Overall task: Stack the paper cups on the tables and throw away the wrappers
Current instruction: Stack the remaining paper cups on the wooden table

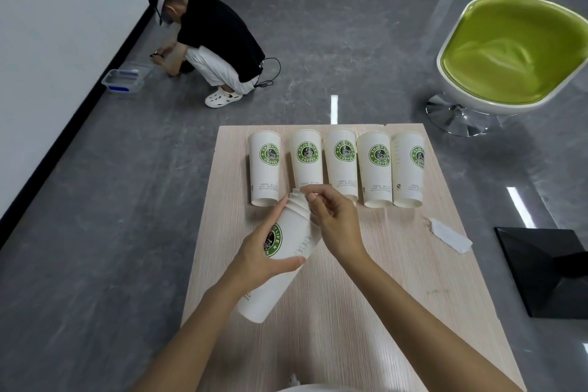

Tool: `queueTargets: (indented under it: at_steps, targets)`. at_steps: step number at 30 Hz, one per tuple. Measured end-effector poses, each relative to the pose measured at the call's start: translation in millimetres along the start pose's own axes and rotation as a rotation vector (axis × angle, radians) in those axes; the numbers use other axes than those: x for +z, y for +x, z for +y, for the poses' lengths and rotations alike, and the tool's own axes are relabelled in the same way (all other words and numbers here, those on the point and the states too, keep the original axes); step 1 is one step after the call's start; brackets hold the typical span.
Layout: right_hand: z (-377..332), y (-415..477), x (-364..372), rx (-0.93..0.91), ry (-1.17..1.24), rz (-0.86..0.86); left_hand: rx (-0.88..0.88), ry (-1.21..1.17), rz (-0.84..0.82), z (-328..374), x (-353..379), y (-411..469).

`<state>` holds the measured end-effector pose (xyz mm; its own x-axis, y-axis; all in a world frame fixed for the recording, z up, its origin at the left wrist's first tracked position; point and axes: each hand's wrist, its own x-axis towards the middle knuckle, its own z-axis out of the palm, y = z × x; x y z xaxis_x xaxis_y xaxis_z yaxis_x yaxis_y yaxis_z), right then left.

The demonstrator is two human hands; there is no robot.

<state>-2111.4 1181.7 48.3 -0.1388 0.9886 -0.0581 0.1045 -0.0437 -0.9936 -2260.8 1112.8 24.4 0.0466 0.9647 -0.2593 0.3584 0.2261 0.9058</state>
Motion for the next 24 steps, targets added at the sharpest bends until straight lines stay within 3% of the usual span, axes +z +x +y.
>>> queueTargets:
  at_steps: [8,24]
  targets:
    - [-5,13,11,0.005,-0.006,-0.110,-0.024,-0.047,0.063,-8,-11,7]
    - [4,98,28,-0.042,-0.138,-0.094,-0.095,-0.095,0.156,-22,-47,30]
